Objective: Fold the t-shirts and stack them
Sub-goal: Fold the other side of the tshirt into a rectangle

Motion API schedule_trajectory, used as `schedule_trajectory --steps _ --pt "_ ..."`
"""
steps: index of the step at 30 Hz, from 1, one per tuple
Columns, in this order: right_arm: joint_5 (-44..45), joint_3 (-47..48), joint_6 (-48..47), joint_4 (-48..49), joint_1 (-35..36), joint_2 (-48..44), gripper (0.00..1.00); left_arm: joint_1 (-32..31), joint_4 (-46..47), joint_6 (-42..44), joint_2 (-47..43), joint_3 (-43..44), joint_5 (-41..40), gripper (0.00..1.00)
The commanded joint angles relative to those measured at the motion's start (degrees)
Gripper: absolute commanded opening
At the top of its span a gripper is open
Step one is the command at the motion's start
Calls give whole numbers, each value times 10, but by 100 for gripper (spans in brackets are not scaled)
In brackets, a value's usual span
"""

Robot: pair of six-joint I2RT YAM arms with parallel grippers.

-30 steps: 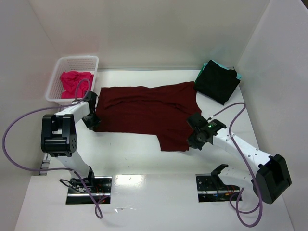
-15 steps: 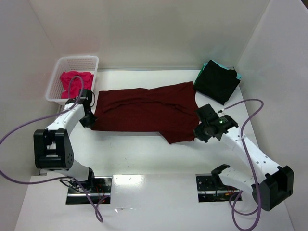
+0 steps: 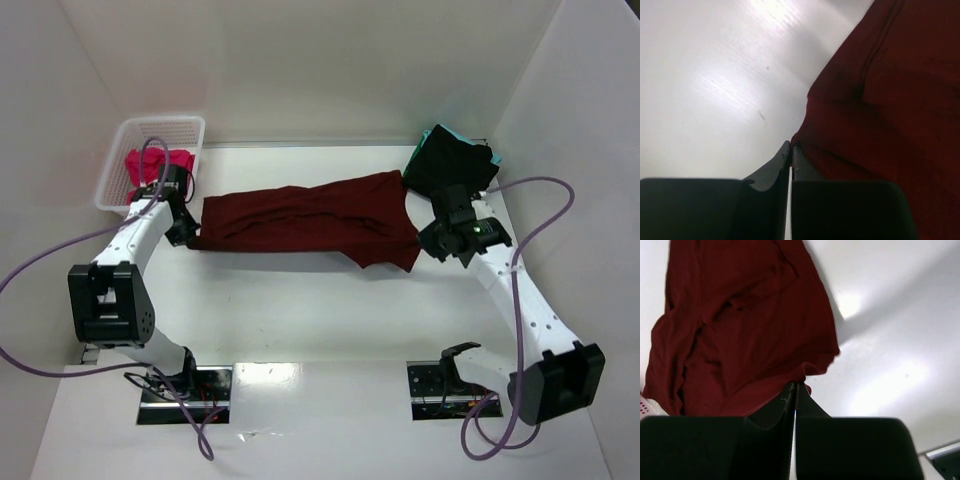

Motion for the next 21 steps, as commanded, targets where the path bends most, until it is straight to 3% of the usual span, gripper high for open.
schedule_trajectory --steps 1,9,21 --pt "1 38 -58 99 -8 44 0 0 20 24 40 36 -20 0" --pt "-25 62 -87 203 -13 126 0 0 49 24 123 81 -39 0" --pt "-39 133 -109 271 -38 242 0 0 63 34 225 192 -51 0"
